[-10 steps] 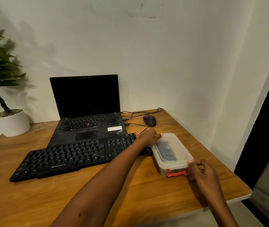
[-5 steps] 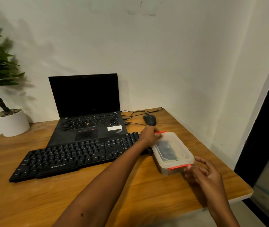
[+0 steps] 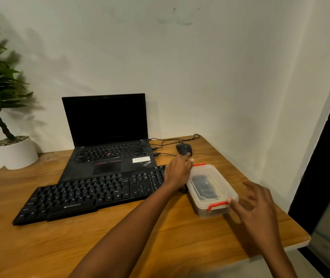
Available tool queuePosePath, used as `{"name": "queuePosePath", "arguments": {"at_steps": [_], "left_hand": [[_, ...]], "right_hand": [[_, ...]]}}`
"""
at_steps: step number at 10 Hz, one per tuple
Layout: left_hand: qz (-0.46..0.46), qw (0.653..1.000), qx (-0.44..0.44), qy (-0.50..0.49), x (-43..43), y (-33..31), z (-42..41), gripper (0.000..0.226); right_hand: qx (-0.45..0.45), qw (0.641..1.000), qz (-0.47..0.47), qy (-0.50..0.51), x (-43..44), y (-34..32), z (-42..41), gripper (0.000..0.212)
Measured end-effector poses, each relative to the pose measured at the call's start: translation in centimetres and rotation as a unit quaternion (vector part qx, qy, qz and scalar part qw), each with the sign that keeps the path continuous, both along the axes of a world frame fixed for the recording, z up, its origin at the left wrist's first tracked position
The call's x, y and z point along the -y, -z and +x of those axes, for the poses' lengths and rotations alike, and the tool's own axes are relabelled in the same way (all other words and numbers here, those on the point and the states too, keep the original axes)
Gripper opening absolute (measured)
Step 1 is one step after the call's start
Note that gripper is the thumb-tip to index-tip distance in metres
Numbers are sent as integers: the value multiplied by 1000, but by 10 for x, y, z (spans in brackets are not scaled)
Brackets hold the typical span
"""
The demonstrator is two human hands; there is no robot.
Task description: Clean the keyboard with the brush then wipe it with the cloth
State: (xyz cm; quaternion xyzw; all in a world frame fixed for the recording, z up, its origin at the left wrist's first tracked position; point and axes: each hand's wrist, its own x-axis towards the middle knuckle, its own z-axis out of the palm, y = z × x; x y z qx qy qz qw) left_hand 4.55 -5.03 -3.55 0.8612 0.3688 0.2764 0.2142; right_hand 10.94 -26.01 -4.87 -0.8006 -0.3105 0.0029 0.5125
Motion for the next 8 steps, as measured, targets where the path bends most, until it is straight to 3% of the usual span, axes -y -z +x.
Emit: {"name": "queuePosePath", "arguments": {"at_steps": [1,2,4,6,8], "left_hand": [[33,998,1,-47,9,-3,-30,30],[20,998,-29,-56,14,-5,-58,23],[17,996,-44,-76,2,-9,-100,22],[-3,996,-56,-73,-2,-8,-126,21],[40,992,-42,-113,-4,-13,-168,21]], "right_hand": [[158,972,-123,-120,-8,-9,-8,71],[216,929,-245,-174,-23,-3,-11,85],[201,941,-231,-141,-56,3,26,64],[173,941,-250,-149,-76,-5,60,65],[213,924,-283,-145,-79,-16,64,84]]}}
